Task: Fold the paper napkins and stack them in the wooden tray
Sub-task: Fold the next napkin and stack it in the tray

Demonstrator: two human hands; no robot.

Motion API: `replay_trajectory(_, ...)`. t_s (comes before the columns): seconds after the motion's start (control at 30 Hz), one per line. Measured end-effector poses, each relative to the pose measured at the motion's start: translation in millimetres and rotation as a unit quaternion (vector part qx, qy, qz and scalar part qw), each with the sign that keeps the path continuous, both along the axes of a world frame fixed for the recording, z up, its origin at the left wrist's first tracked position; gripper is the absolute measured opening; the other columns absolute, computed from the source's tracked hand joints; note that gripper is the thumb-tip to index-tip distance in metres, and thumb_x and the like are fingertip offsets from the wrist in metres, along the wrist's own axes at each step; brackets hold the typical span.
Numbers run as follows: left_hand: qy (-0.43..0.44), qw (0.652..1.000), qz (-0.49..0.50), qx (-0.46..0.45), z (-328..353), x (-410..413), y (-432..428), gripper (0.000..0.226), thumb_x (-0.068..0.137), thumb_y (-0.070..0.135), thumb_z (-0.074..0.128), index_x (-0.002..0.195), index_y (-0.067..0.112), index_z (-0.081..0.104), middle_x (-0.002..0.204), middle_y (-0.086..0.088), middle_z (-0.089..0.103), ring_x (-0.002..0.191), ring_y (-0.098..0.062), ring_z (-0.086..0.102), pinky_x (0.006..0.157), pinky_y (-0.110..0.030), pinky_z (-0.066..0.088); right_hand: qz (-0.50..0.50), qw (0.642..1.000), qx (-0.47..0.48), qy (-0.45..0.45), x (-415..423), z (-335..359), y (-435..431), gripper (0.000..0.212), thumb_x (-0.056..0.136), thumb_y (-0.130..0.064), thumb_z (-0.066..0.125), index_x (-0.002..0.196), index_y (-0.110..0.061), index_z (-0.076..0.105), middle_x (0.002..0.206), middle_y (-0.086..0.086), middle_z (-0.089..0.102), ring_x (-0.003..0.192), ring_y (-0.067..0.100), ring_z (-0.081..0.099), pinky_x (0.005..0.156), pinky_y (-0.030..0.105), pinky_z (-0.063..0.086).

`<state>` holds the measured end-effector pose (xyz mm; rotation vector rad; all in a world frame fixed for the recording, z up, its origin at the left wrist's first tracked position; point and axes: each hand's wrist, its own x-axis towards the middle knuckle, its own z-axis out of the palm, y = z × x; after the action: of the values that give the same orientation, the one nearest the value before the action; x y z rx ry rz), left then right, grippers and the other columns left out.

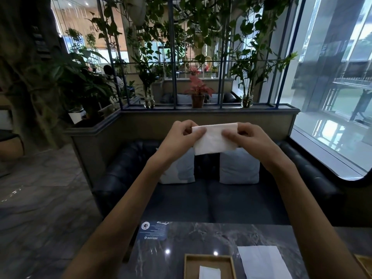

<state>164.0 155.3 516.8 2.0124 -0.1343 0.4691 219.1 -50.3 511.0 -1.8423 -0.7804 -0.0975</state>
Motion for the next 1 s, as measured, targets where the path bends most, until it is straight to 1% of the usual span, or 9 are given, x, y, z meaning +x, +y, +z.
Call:
replay_trajectory(0.07,0.037,0.996,-0.031,-0.076,0,0,3,0.027,0.096,0.031,0.063,0.097,0.003,0.064,0.089,-0.002,0.063,0.080,-0.008,0.063,0.077,-0.027,0.053,0.006,0.999,0.034,0.038,-2,0,0,0.017,0.097,-0.026,0.063,0.099,-0.015,0.076,0.084,-0.008,0.075,0.076,0.003,0.067,0.068,0.015,0.053)
replay_trajectory(0.2,0.117,0.974,-0.093,-0.169,-2,-3,4,0.036,0.092,0.029,0.068,0.117,0.006,0.058,0.111,-0.013,0.070,0.097,-0.027,0.072,0.083,-0.039,0.060,-0.020,0.988,0.121,0.098,-2,-2,1,0.025,0.095,-0.028,0.065,0.111,-0.011,0.073,0.103,0.007,0.078,0.092,0.018,0.073,0.079,0.028,0.060)
replay_trajectory(0.47,0.041,0.971,-0.056,-0.230,-9,-2,2,0.020,0.091,0.011,0.068,0.109,0.004,0.061,0.108,-0.016,0.071,0.095,-0.028,0.073,0.078,-0.034,0.062,-0.049,0.986,0.140,0.080,1,-7,4,0.024,0.091,-0.013,0.070,0.114,-0.009,0.066,0.099,0.007,0.072,0.085,0.014,0.071,0.070,0.025,0.061)
replay_trajectory(0.57,-0.097,0.986,0.076,-0.110,-20,-1,-6,0.007,0.094,0.013,0.065,0.099,0.010,0.061,0.098,-0.004,0.068,0.088,-0.018,0.068,0.069,-0.026,0.060,-0.167,0.979,0.105,0.045,2,-15,10,0.029,0.096,-0.041,0.061,0.109,-0.014,0.065,0.100,0.006,0.069,0.095,0.022,0.068,0.079,0.038,0.060)
replay_trajectory(0.7,-0.334,0.908,0.180,0.177,-51,2,-10,0.008,0.090,0.002,0.065,0.096,0.007,0.065,0.095,-0.007,0.065,0.083,-0.022,0.061,0.070,-0.031,0.051,-0.055,0.940,0.127,0.312,-9,-18,21,0.061,0.090,-0.068,0.048,0.100,-0.013,0.071,0.084,0.003,0.072,0.079,0.015,0.069,0.061,0.027,0.056)
replay_trajectory(0.77,-0.380,0.860,0.198,0.278,-68,4,-11,0.009,0.086,-0.001,0.068,0.093,0.005,0.069,0.097,-0.011,0.067,0.087,-0.026,0.062,0.072,-0.035,0.050,-0.020,0.933,0.147,0.329,-9,-23,25,0.050,0.091,-0.058,0.056,0.104,-0.012,0.071,0.086,0.004,0.072,0.083,0.016,0.069,0.054,0.023,0.056)
replay_trajectory(0.83,-0.401,0.835,0.197,0.322,-81,6,-7,0.010,0.085,-0.001,0.069,0.094,0.003,0.073,0.102,-0.014,0.069,0.097,-0.025,0.060,0.080,-0.035,0.049,-0.010,0.939,0.162,0.302,-5,-32,30,0.028,0.096,-0.034,0.062,0.109,-0.010,0.070,0.093,0.004,0.074,0.087,0.016,0.070,0.061,0.023,0.057)
replay_trajectory(0.9,-0.403,0.845,0.168,0.309,-89,5,-2,0.021,0.085,-0.006,0.065,0.104,-0.001,0.072,0.112,-0.019,0.065,0.110,-0.027,0.056,0.094,-0.035,0.046,-0.009,0.945,0.175,0.275,-2,-39,32,0.022,0.096,-0.019,0.063,0.115,-0.008,0.068,0.103,0.005,0.076,0.089,0.015,0.072,0.069,0.024,0.058)
replay_trajectory(1.0,-0.296,0.941,0.128,0.097,-94,0,1,0.038,0.086,-0.013,0.053,0.120,0.002,0.060,0.120,-0.007,0.057,0.117,-0.022,0.054,0.104,-0.034,0.044,-0.016,0.953,0.176,0.247,5,-49,30,0.021,0.095,-0.016,0.064,0.115,-0.007,0.068,0.105,0.004,0.077,0.091,0.014,0.074,0.072,0.023,0.058)
